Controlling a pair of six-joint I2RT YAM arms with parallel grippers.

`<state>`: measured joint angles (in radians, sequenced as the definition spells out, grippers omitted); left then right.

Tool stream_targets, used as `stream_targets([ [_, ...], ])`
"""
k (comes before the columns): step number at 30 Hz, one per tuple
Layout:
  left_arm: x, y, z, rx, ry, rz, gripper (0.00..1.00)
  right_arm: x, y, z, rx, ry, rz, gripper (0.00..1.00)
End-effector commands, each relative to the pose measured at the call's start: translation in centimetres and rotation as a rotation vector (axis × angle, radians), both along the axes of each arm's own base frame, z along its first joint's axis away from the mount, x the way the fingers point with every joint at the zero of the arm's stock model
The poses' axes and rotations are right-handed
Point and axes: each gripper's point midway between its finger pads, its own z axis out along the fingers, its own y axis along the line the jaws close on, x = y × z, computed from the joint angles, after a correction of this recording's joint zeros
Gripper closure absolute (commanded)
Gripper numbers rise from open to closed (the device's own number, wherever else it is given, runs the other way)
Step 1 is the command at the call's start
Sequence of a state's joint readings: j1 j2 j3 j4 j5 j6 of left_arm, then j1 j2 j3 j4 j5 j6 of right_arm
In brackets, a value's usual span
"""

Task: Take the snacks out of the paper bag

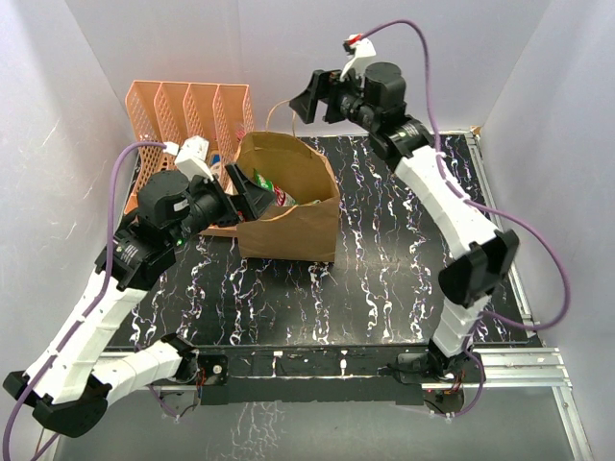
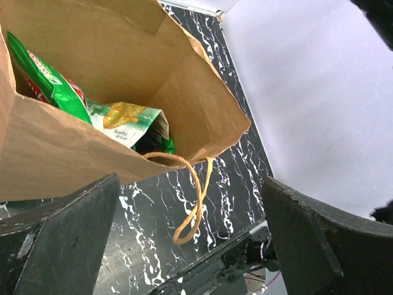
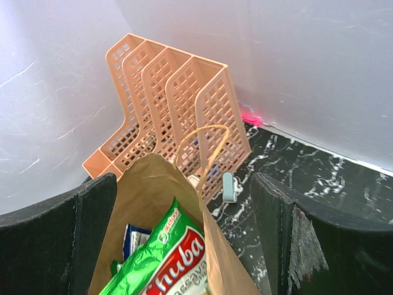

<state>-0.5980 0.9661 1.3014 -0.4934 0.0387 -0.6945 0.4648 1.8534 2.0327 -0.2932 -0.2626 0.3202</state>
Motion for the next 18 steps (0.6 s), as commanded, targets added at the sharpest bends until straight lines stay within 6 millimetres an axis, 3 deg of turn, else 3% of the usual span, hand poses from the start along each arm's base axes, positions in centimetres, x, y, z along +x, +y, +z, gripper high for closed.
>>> stream_targets([
  [1,-1.8,-1.2,0.4,-0.106,0.058,-0.066,0.02,1.3,2.6,1.9,0.076,-0.049,0.108,0.10],
  [5,-1.8,-1.7,0.1,-0.140,0.075,-0.080,0.02,2.6,4.5,0.7,0.109,-0.018,0.178,0.24],
  [7,-1.5,-1.7,-0.6,-0.136,0.092,-0.064,0.04,2.9,5.3,0.5,0.125,-0.010,0.212,0.47],
  [12,-0.7,-2.3,-1.4,-0.166,0.122,-0.044,0.15,2.9,5.7,0.8,0.161,-0.001,0.220,0.89],
  [18,-0.1,-3.7,-1.0,-0.202,0.118,-0.087,0.31,1.5,3.3,2.3,0.182,-0.031,0.125,0.93],
])
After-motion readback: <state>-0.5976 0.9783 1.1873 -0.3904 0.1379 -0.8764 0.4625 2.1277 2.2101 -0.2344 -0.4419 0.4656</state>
